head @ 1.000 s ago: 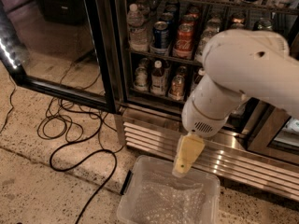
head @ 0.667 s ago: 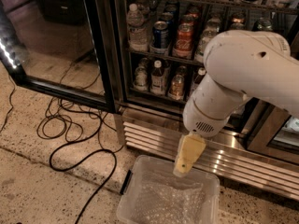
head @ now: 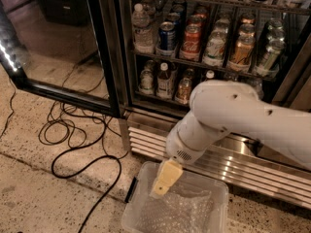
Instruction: Pick 7up can from bottom shelf of fridge
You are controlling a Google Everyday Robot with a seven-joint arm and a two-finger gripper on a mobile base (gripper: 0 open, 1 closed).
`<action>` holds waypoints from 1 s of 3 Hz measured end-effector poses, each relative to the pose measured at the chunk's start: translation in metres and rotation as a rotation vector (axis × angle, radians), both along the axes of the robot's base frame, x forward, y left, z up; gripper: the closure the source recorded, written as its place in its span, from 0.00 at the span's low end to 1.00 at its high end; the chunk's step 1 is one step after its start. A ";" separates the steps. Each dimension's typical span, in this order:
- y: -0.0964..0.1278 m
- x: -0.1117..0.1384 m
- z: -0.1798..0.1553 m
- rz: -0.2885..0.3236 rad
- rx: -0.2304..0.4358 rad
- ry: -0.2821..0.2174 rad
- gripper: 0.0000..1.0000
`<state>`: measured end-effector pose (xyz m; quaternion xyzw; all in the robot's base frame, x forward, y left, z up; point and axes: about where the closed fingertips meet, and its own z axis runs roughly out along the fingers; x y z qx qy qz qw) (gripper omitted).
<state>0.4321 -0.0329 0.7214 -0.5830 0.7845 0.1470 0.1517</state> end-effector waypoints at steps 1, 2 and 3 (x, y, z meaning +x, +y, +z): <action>0.030 0.022 -0.046 -0.063 0.103 0.037 0.00; 0.052 0.035 -0.090 -0.107 0.131 0.131 0.00; 0.052 0.035 -0.090 -0.107 0.131 0.131 0.00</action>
Offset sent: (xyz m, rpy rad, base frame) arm 0.0538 0.0734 -0.1302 0.1554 0.2280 -0.1618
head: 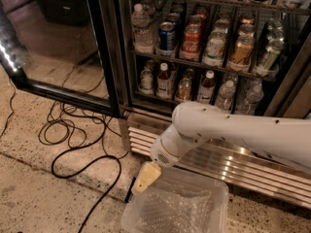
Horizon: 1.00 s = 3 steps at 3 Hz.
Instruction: Pick 7up can from bottom shelf of fridge
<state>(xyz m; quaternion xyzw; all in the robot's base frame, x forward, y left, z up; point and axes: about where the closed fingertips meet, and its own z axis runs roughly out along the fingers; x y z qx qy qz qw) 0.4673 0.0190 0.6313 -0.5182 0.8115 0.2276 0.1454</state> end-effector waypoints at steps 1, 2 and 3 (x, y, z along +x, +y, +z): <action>0.011 0.010 -0.009 -0.059 0.004 -0.031 0.00; 0.023 0.029 -0.046 -0.163 -0.025 -0.062 0.00; 0.031 0.056 -0.071 -0.244 -0.054 -0.127 0.00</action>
Offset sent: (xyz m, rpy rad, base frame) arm 0.1081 0.0470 -0.0695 0.0558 -0.1891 -0.5521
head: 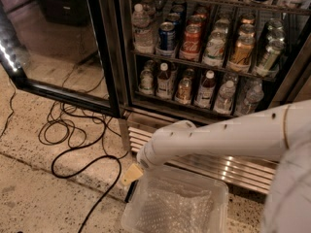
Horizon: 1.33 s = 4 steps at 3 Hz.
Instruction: Pick 7up can from bottom shelf of fridge
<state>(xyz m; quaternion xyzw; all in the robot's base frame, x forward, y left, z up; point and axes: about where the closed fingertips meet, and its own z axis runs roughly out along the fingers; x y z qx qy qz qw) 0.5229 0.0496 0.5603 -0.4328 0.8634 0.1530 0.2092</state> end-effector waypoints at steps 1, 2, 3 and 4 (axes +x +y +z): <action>0.012 0.023 -0.008 -0.112 0.057 -0.017 0.00; 0.012 0.023 -0.008 -0.112 0.057 -0.017 0.00; 0.022 0.044 -0.016 -0.135 0.153 -0.060 0.00; 0.018 0.086 -0.027 -0.246 0.317 -0.147 0.00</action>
Offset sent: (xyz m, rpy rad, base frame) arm 0.0165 0.0097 -0.0093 0.0333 -0.0107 -0.0767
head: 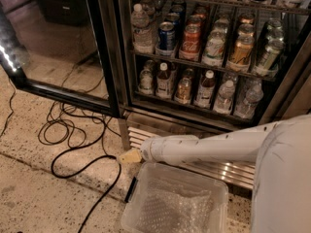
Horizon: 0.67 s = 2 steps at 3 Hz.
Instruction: Pick 7up can from bottom shelf of fridge
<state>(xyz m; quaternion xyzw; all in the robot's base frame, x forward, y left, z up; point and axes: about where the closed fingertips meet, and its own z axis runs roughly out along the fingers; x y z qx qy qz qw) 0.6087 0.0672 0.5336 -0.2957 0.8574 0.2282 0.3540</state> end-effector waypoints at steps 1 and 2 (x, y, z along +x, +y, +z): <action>-0.004 0.030 0.008 -0.067 0.066 -0.066 0.00; -0.004 0.030 0.008 -0.067 0.066 -0.066 0.00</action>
Offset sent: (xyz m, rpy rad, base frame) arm 0.0245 -0.0043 0.0050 0.0566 -0.0529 -0.0578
